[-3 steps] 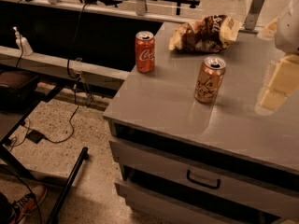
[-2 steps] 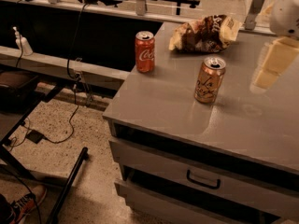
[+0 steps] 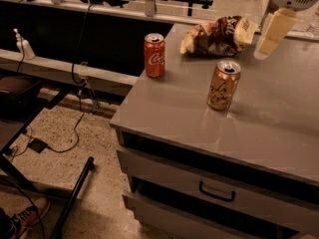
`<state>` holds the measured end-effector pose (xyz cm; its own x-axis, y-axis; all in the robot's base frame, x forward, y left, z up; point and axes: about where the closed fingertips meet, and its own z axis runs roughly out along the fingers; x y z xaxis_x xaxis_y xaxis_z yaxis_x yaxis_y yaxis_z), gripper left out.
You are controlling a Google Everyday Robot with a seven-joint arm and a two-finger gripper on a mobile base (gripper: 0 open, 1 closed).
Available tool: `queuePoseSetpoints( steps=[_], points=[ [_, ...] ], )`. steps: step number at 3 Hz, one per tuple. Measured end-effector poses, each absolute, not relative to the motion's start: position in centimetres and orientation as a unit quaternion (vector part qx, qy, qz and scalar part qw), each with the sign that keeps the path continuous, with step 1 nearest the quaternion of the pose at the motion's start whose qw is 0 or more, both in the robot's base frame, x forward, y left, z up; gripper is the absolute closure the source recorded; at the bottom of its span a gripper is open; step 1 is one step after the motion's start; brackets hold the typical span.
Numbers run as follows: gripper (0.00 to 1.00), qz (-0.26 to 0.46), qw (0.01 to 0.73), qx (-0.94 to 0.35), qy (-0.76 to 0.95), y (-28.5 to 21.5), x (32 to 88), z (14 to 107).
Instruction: Move brown chip bag near orange can
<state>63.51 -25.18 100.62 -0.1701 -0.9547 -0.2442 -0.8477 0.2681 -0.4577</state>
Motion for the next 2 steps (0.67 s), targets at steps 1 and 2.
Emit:
queuePoseSetpoints(
  steps=[1, 2],
  points=[
    [0.0, -0.119, 0.263, -0.599, 0.747, -25.3, 68.0, 100.1],
    [0.0, -0.129, 0.302, -0.591, 0.737, -26.0, 71.4, 99.6]
  ],
)
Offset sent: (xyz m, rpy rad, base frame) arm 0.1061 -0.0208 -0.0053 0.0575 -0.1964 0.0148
